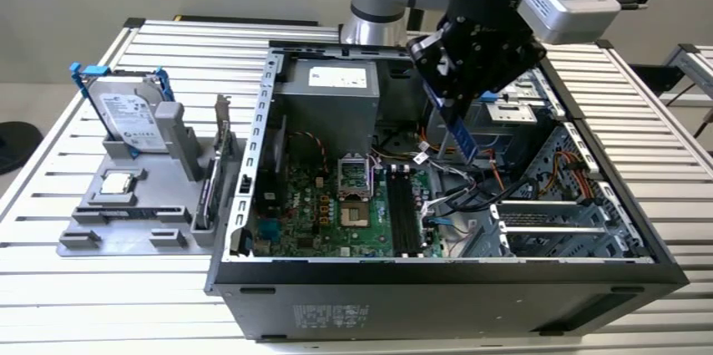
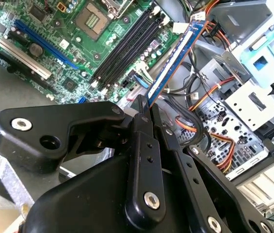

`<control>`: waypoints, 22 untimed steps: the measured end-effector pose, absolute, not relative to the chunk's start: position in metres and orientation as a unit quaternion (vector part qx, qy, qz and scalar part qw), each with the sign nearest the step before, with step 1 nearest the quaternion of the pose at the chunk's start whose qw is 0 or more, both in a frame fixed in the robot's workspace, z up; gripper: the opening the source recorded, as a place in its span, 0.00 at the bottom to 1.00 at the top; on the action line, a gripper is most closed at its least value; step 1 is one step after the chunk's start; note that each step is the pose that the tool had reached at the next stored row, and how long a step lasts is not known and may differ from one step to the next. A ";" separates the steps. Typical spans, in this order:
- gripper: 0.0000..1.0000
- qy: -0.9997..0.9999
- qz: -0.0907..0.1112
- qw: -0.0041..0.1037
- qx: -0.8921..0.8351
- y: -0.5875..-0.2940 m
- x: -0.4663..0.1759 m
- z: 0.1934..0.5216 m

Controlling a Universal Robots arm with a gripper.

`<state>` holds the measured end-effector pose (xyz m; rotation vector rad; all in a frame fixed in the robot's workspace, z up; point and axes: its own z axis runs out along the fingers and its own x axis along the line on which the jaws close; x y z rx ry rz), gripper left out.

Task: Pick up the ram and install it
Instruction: 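Insert the ram into the slot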

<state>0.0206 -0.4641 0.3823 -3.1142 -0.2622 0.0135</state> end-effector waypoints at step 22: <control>0.00 -0.065 0.004 0.006 -0.998 -0.464 0.021 0.372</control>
